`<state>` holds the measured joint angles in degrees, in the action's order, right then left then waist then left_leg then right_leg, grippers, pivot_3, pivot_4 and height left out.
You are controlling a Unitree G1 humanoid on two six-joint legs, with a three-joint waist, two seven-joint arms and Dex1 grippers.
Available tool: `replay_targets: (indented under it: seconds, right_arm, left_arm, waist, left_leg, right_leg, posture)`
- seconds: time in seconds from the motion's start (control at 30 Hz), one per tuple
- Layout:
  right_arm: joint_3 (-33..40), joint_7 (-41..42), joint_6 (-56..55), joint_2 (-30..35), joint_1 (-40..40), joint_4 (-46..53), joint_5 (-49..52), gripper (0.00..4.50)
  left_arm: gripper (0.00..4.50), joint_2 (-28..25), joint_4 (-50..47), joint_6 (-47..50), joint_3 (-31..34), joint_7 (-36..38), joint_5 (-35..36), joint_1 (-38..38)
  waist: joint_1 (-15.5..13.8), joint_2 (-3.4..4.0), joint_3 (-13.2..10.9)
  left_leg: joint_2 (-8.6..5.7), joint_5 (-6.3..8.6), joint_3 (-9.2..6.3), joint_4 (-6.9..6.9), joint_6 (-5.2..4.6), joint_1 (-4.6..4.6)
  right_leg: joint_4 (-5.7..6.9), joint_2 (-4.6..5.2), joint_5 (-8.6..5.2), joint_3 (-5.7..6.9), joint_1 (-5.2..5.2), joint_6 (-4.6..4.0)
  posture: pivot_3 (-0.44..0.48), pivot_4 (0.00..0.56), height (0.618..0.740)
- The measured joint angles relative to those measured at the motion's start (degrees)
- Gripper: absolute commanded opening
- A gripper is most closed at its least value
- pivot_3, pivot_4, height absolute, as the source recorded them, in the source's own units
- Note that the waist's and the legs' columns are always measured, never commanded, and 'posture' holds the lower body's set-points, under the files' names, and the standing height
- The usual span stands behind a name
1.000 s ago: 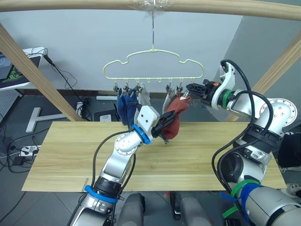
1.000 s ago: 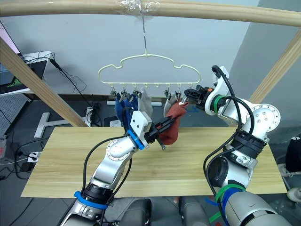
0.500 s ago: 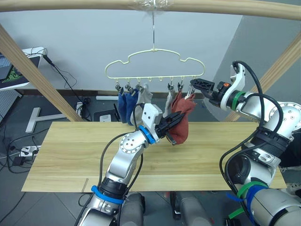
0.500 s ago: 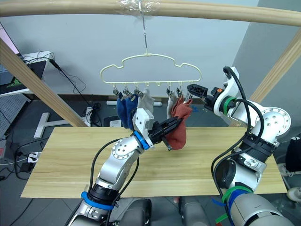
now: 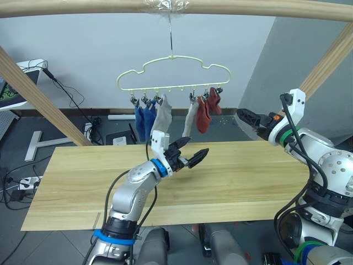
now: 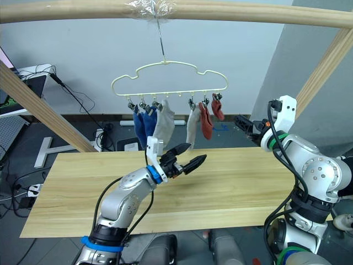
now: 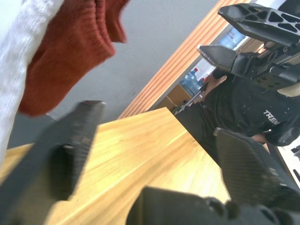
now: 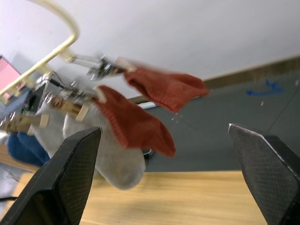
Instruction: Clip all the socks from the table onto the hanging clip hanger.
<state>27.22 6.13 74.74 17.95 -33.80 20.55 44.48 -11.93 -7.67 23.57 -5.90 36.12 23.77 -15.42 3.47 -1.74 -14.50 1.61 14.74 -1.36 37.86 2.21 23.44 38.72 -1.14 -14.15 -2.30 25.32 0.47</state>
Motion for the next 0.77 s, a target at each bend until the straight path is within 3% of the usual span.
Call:
replay_targets:
  seconds: [0.07, 0.17, 0.3, 0.43, 0.57, 0.77]
  right_arm:
    - [-5.21, 6.63, -4.48, 7.26, 5.18, 2.24, -1.68, 4.5]
    - [-12.47, 21.93, -17.35, 18.42, 14.84, 5.49, -6.08, 4.5]
    - [-14.82, 32.11, -25.66, 19.78, 19.14, 5.45, -6.29, 4.5]
    - [-13.04, 38.74, -29.95, 24.23, 23.97, 3.35, -6.18, 4.5]
    - [-11.56, 40.75, -32.13, 26.6, 23.65, 1.27, -6.46, 4.5]
    - [-11.6, 39.19, -33.07, 25.74, 20.4, -1.19, -7.05, 4.5]
  left_arm:
    - [4.48, -6.71, -2.85, 0.42, 3.25, 0.8, -0.07, 3.26]
    - [4.48, -17.82, -3.96, 2.7, 13.86, 0.84, 0.07, 9.27]
    - [4.48, -23.94, -5.33, 4.9, 23.29, 1.89, 2.63, 13.81]
    - [4.48, -32.0, -4.83, 3.73, 31.37, 5.84, 0.97, 24.25]
    - [4.48, -33.22, -4.71, 2.07, 37.03, 7.15, 1.09, 26.34]
    - [4.48, -32.04, -4.03, 1.79, 36.46, 6.42, 1.29, 23.36]
  waist:
    - [0.02, 0.0, 0.0]
    - [0.13, 0.0, -0.01]
    - [-0.4, -0.01, -0.02]
    - [-1.07, -0.08, -0.04]
    - [-2.08, -0.08, -0.03]
    - [-3.2, -0.09, -0.01]
  left_leg:
    - [0.05, 0.0, 0.02, -0.08, 0.0, -0.03]
    - [0.14, 0.01, -0.01, -0.15, 0.01, -0.08]
    - [0.15, 0.01, -0.03, -0.09, 0.02, -0.09]
    - [0.02, 0.01, -0.01, -0.05, 0.01, -0.08]
    - [0.01, 0.01, 0.0, 0.0, 0.0, -0.08]
    - [0.07, 0.01, 0.02, -0.06, 0.02, -0.05]
  right_leg:
    - [-0.09, -0.04, 0.0, -0.02, 0.01, 0.0]
    - [-0.18, -0.11, -0.02, 0.01, 0.03, -0.02]
    - [-0.1, 0.11, -0.03, 0.05, -0.01, -0.03]
    - [-0.23, 0.3, -0.03, -0.03, -0.03, -0.03]
    - [-0.29, 0.35, -0.02, -0.06, -0.07, -0.02]
    - [-0.22, 0.27, -0.02, 0.09, -0.04, -0.03]
  posture:
    - [-0.022, 0.231, 0.74]
    - [-0.004, 0.225, 0.74]
    - [0.038, 0.217, 0.74]
    - [0.073, 0.207, 0.74]
    - [0.083, 0.197, 0.74]
    - [0.075, 0.183, 0.74]
